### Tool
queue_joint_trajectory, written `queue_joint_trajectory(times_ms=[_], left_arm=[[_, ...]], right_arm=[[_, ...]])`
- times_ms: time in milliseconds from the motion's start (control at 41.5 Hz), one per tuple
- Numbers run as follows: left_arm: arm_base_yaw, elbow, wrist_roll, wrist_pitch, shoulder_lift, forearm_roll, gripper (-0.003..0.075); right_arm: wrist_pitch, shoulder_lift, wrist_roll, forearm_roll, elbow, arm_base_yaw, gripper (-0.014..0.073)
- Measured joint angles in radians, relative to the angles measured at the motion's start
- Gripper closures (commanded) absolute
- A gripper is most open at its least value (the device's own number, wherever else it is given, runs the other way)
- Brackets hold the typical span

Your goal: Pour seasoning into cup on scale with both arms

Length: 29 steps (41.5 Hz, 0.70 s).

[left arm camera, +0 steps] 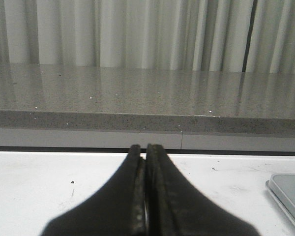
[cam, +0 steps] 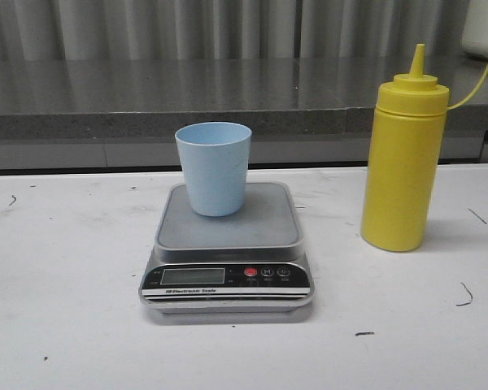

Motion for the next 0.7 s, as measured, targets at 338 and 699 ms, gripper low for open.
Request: queue_joint_trajectory(times_ms=[338, 699], left_arm=[[0.0, 0.0, 0.0, 0.0, 0.0, 0.0, 0.074], [0.0, 0.0, 0.002, 0.0, 0.0, 0.0, 0.074]], right_arm=[[-0.061, 0.0, 0.0, 0.051, 0.026, -0.009, 0.0662], [-0.063, 0.0, 0.0, 0.07, 0.026, -0.009, 0.0662]])
